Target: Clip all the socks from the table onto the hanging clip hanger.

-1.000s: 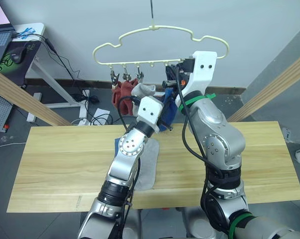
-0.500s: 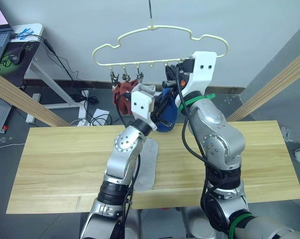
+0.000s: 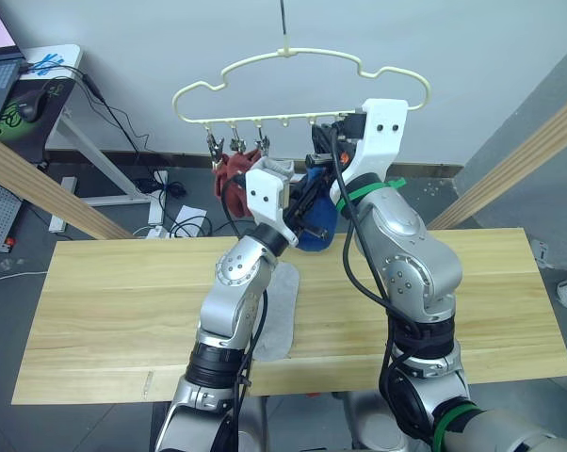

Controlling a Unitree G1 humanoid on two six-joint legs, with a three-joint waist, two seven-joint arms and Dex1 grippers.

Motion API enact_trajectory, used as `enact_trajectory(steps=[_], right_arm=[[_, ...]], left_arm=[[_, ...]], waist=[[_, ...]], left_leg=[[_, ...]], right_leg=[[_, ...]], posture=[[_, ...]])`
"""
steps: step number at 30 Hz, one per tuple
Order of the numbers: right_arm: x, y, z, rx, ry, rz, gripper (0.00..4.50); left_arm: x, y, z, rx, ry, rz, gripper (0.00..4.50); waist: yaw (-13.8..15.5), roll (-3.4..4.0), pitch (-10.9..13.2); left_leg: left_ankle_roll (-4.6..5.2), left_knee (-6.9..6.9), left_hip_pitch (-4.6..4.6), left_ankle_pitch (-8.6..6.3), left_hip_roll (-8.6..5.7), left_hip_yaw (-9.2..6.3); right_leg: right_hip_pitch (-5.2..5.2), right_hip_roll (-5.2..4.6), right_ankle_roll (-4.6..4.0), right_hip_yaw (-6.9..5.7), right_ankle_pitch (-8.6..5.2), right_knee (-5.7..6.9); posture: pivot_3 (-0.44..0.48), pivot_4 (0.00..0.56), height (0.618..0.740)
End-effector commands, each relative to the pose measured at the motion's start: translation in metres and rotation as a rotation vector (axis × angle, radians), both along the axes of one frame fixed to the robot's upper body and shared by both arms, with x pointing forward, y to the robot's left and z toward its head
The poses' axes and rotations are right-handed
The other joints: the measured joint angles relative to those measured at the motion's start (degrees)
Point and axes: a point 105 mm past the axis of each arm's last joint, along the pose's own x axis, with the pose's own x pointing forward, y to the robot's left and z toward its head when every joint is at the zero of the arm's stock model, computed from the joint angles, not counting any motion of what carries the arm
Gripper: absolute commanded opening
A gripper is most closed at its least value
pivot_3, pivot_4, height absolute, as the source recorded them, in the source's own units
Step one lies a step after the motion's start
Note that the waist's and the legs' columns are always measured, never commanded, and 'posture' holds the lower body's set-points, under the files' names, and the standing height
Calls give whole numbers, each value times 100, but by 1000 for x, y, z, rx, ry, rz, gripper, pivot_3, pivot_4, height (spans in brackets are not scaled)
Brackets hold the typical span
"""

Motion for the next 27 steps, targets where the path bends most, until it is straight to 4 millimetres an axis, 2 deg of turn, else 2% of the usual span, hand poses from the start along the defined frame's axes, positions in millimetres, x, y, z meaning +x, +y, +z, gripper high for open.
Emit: enact_trajectory(steps=[1,8,14,27], right_arm=[[-15,8,16,62,-68,47,235],[-17,10,16,64,-69,63,235],[-18,11,16,63,-66,68,235],[-18,14,13,54,-54,82,235]], left_arm=[[-10,-7,14,70,-134,6,0],[-8,-5,8,244,-262,99,0],[-2,-2,10,303,-323,167,0],[4,-1,21,270,-346,201,0]], waist=[[0,0,0],[0,0,0],[0,0,0],[0,0,0]], left_leg=[[0,0,0,0,0,0],[0,0,0,0,1,-1],[0,0,0,0,1,-1],[0,0,0,0,1,-1]], right_leg=[[0,0,0,0,0,0],[0,-1,0,1,0,1],[0,-2,0,0,0,1],[0,-2,0,0,0,3]], posture=[[-106,403,740],[-110,402,740],[-111,402,740],[-103,405,740]])
